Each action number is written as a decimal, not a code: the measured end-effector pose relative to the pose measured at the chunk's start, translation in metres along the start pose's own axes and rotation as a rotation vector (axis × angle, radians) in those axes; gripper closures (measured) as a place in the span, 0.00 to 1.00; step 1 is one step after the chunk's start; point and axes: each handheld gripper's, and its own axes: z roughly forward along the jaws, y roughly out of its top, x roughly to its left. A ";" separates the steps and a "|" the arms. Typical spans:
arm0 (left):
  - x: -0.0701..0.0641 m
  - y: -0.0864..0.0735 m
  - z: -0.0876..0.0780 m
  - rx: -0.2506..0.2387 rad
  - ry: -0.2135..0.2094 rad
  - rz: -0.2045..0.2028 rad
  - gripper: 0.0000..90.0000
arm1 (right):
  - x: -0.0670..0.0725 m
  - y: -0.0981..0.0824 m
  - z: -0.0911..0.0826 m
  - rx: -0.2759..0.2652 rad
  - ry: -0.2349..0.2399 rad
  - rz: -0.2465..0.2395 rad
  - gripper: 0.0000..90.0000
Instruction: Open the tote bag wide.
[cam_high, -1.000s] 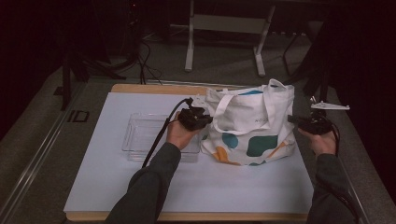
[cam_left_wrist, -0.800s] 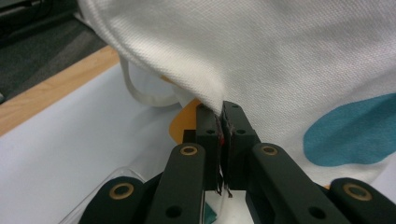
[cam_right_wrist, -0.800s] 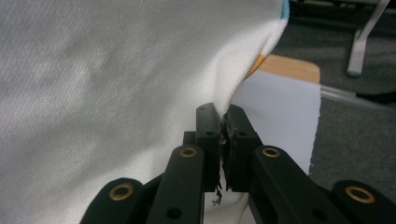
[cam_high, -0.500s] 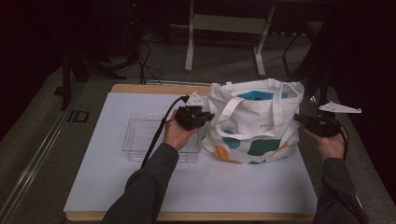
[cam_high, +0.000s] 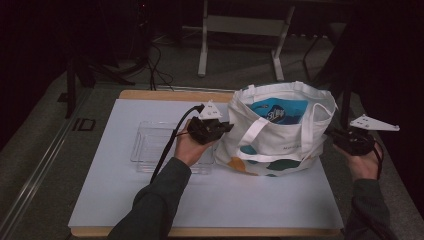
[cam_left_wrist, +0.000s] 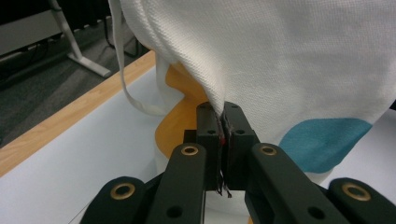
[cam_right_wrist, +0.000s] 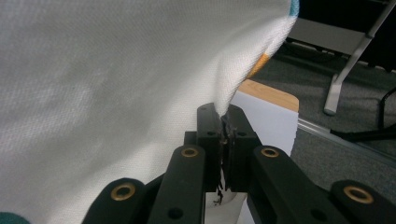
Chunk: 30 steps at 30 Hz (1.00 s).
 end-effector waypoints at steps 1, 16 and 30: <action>-0.001 0.000 -0.001 0.000 0.000 0.006 0.97 | 0.001 -0.001 -0.002 -0.004 0.001 -0.003 0.97; -0.015 -0.012 -0.003 0.018 -0.024 0.068 0.97 | 0.015 -0.017 -0.015 0.006 -0.007 -0.080 0.97; -0.025 -0.031 0.017 0.109 -0.009 0.108 0.97 | 0.023 -0.043 -0.002 0.071 0.001 -0.091 0.97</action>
